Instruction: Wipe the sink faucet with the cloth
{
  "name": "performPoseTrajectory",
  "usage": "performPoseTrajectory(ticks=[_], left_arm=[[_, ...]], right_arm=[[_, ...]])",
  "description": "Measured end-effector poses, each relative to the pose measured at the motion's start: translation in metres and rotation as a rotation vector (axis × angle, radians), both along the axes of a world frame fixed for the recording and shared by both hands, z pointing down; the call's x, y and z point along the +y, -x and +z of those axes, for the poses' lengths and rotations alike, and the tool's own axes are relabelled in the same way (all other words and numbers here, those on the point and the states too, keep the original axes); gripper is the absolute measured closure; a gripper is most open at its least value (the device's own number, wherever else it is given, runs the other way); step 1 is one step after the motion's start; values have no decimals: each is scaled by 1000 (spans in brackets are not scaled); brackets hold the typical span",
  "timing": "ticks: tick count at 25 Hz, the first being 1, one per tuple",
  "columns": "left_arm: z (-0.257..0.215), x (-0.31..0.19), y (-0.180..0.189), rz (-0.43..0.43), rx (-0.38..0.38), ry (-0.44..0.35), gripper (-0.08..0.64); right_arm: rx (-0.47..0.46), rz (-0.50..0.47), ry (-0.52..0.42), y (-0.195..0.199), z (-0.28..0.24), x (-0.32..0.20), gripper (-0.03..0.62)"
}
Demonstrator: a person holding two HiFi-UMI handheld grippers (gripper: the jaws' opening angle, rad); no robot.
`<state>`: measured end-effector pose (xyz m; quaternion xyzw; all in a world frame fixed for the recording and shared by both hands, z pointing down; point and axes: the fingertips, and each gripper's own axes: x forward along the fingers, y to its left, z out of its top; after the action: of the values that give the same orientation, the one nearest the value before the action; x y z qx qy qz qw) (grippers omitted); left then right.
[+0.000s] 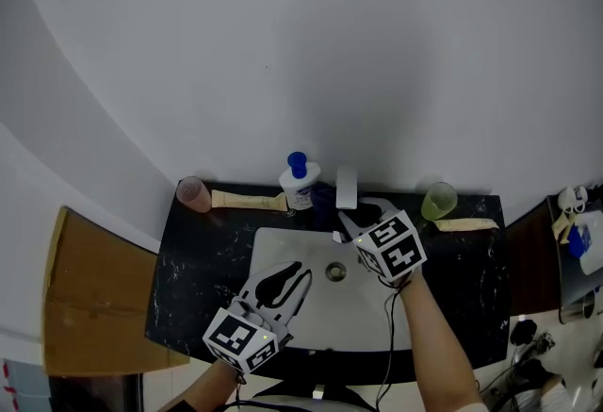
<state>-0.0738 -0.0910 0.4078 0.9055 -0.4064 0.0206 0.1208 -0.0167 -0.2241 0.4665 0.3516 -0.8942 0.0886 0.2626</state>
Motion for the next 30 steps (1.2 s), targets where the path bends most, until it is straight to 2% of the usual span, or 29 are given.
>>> performPoseTrajectory(ticks=[5, 7, 9, 12, 16, 19, 23, 25, 27, 30], left_arm=[[1, 0, 1, 3, 7, -5, 483], [3, 0, 1, 11, 12, -9, 482], [2, 0, 0, 9, 7, -3, 482], [0, 0, -2, 4, 0, 4, 482], [-2, -1, -2, -1, -6, 4, 482], [-3, -2, 1, -6, -3, -5, 483], [-5, -3, 6, -15, -4, -6, 482], [-2, -2, 6, -11, 2, -10, 482], [-3, -2, 6, -14, -2, -4, 482], [-5, -3, 6, -15, -5, 4, 483]], right_arm=[[-14, 93, -43, -26, 1, -11, 522], [-45, 163, -46, -48, 1, -16, 522], [-90, 193, -39, -63, -2, -17, 522], [-101, 118, -32, -50, -6, -5, 522], [-11, 2, -67, -12, -6, 8, 522], [34, 26, -86, -9, -4, -2, 522], [11, 151, -78, -48, 0, -17, 522], [-4, 180, -72, -64, 1, -19, 522], [-20, 139, -74, -60, -4, -13, 522], [-33, 35, -85, -30, -13, 0, 522]])
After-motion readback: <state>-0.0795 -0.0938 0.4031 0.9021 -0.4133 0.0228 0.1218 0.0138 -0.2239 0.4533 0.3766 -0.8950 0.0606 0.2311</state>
